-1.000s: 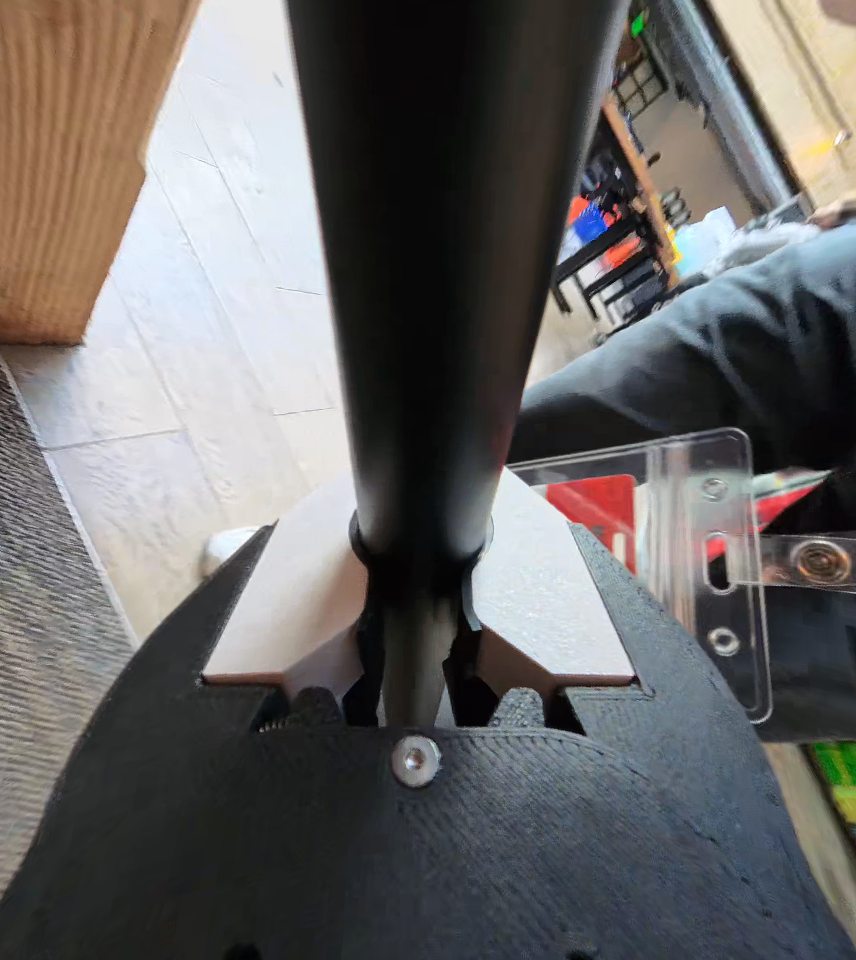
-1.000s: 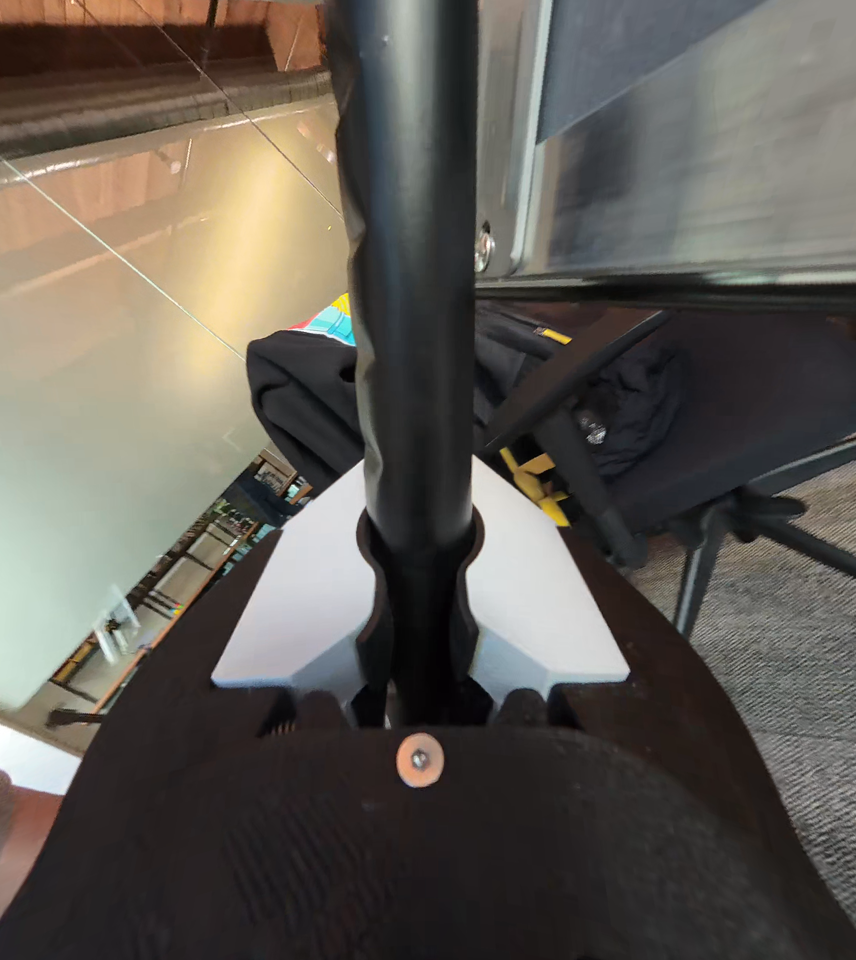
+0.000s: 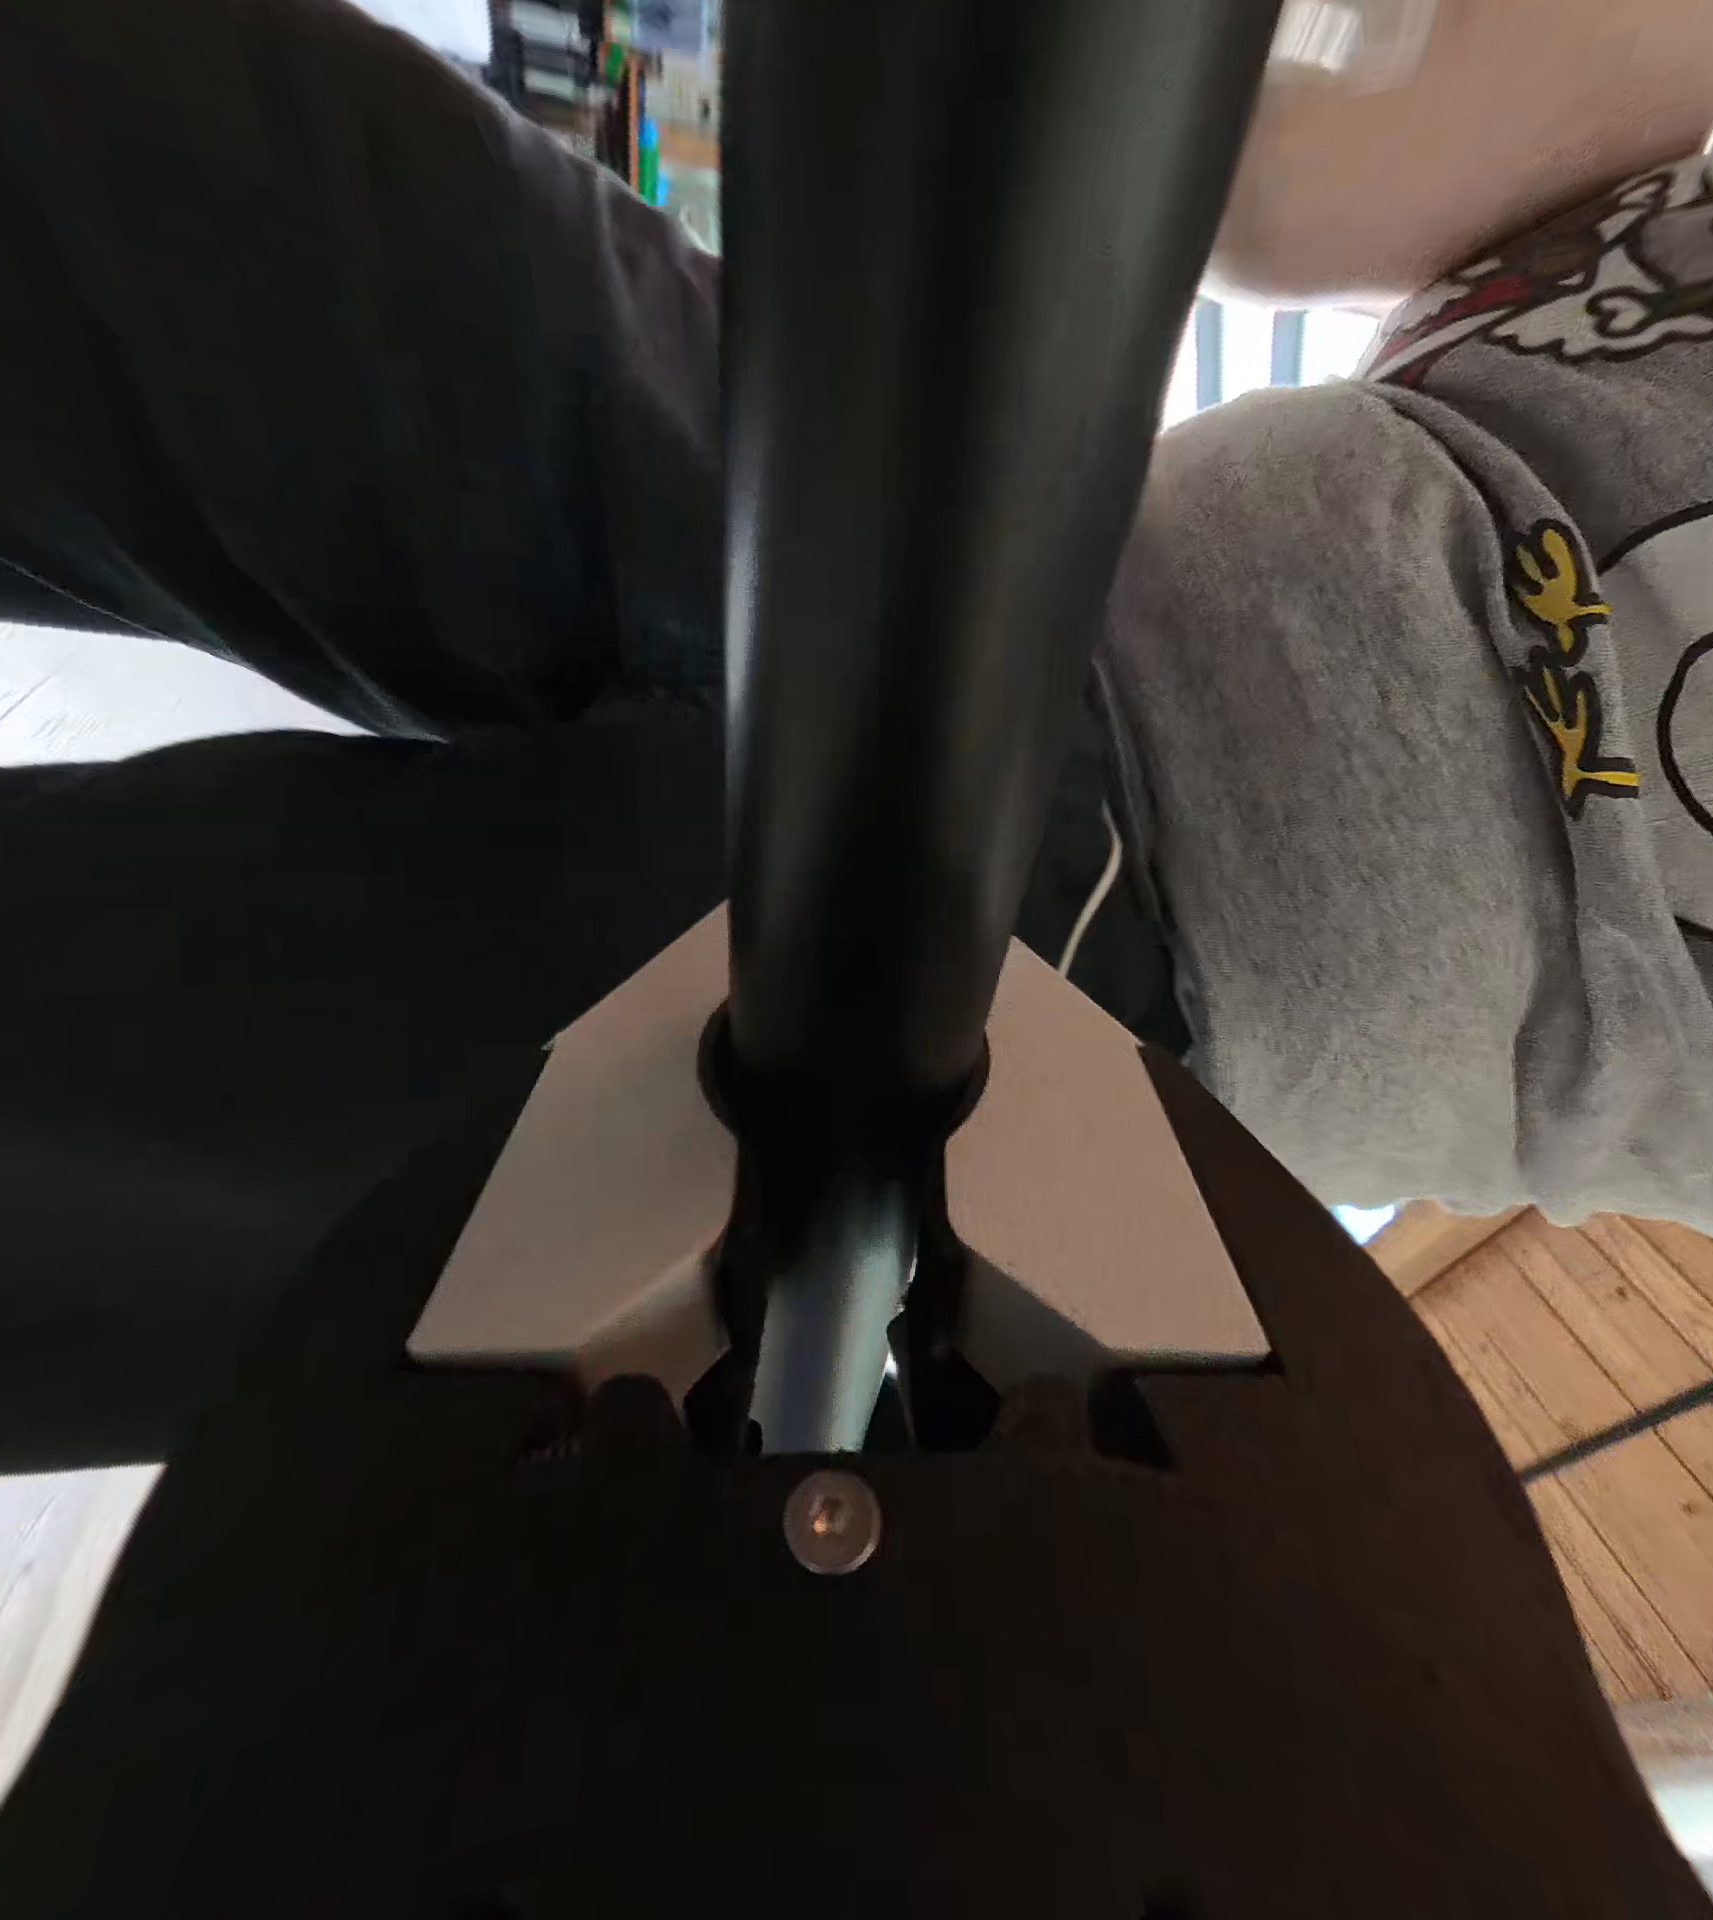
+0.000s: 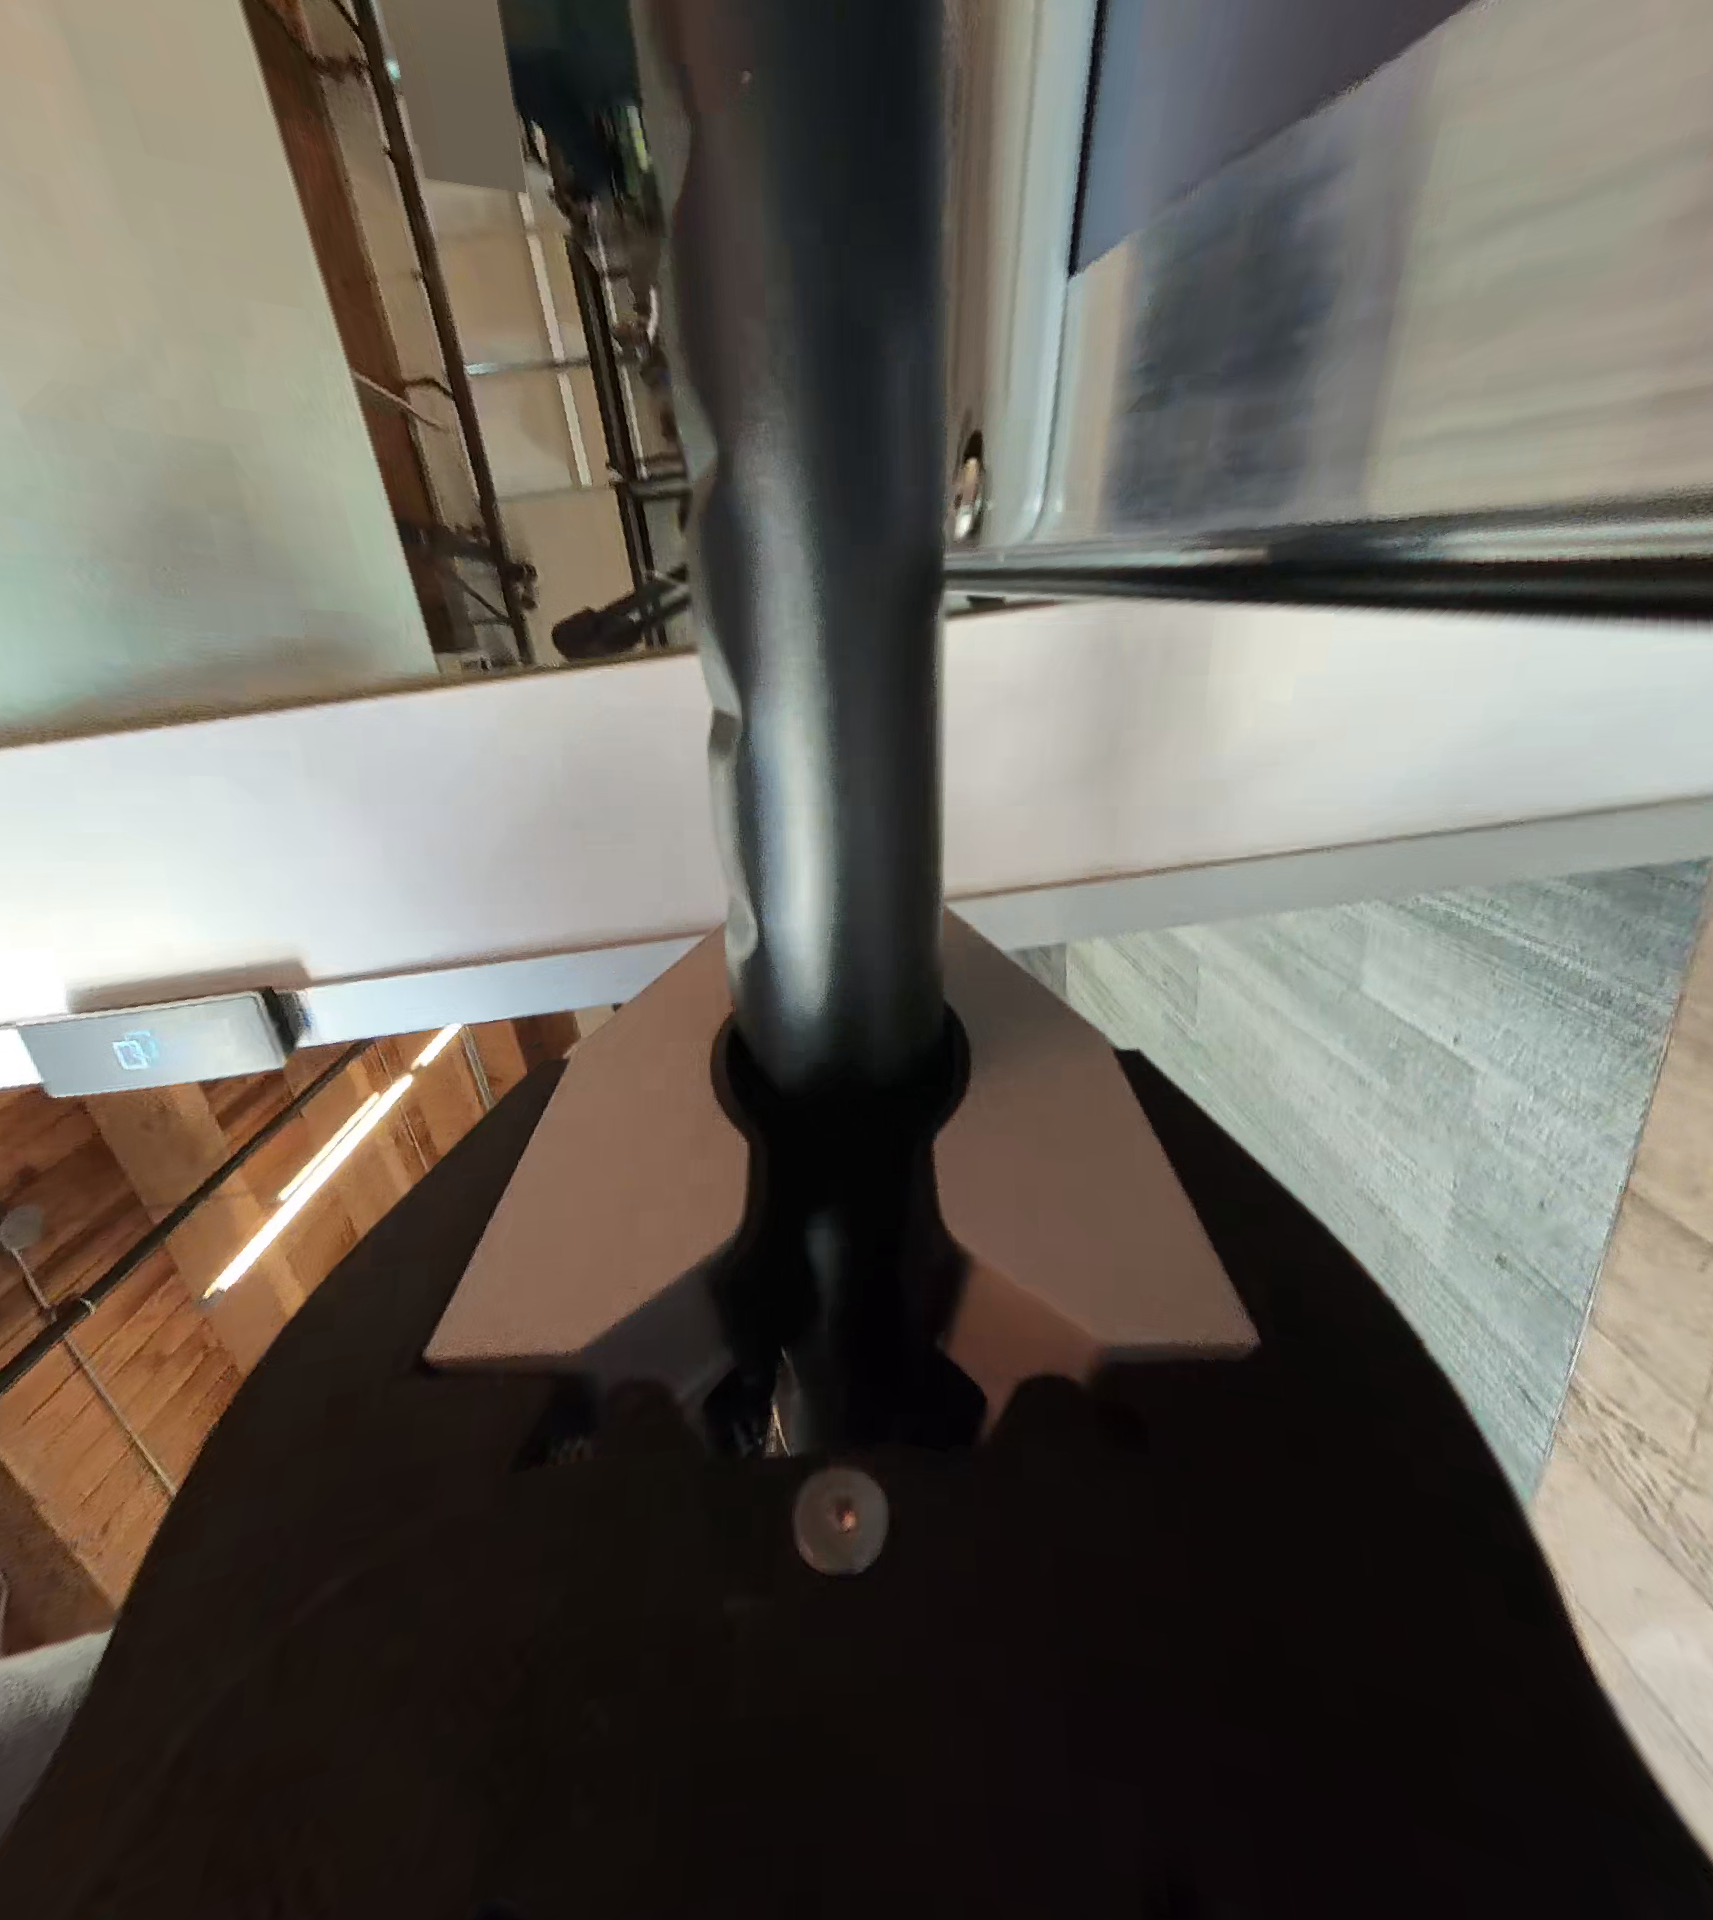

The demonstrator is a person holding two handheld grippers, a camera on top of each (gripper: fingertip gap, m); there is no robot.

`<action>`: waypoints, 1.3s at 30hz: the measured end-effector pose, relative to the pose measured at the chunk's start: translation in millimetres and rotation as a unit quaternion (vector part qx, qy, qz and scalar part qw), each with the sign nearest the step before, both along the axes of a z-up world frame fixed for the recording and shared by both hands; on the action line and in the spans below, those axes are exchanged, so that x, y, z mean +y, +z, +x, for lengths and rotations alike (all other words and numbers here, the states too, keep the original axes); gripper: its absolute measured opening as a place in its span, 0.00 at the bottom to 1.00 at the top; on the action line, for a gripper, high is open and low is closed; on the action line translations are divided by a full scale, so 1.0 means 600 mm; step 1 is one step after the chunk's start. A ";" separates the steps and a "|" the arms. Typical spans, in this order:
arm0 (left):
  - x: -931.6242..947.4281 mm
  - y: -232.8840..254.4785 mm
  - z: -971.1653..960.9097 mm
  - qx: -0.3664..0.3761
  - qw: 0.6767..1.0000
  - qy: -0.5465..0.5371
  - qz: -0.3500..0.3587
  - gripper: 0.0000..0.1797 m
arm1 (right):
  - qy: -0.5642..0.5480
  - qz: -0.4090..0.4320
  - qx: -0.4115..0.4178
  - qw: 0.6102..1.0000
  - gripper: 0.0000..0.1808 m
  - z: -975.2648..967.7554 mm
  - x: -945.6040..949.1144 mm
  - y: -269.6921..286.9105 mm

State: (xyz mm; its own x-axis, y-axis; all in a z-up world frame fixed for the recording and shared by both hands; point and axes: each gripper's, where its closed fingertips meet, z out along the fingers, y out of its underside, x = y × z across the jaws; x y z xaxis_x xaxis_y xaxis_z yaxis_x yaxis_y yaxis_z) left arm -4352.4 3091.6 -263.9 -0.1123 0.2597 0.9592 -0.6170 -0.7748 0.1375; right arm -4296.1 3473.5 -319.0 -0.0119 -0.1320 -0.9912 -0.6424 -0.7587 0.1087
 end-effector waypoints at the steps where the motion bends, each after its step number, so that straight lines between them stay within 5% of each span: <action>1: 0.004 0.017 -0.009 -0.002 1.000 0.023 -0.007 0.13 | 0.017 -0.006 0.000 1.000 0.09 -0.034 0.007 0.009; 10: 0.091 0.145 -0.031 -0.044 0.985 0.157 -0.053 0.13 | 0.144 -0.051 -0.032 0.988 0.09 -0.184 0.080 0.082; 20: 0.313 0.154 0.028 0.036 0.971 0.228 -0.058 0.13 | 0.207 -0.076 -0.018 0.975 0.09 -0.138 0.271 0.084; 31: 0.597 0.191 0.165 0.032 0.964 0.215 -0.151 0.13 | 0.192 -0.168 -0.010 0.967 0.09 0.013 0.512 0.004; 39: 0.792 0.131 0.194 0.019 0.965 0.166 -0.201 0.13 | 0.127 -0.218 -0.026 0.967 0.09 0.113 0.678 -0.116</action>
State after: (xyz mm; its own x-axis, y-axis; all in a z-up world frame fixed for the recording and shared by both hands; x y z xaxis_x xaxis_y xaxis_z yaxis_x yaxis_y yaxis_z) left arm -4236.0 3567.0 -185.4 -0.2208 0.5674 0.7933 -0.3321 -0.8085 0.4859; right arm -4228.4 3880.5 -388.3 0.1251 -0.5298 -0.8388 -0.4545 -0.7821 0.4262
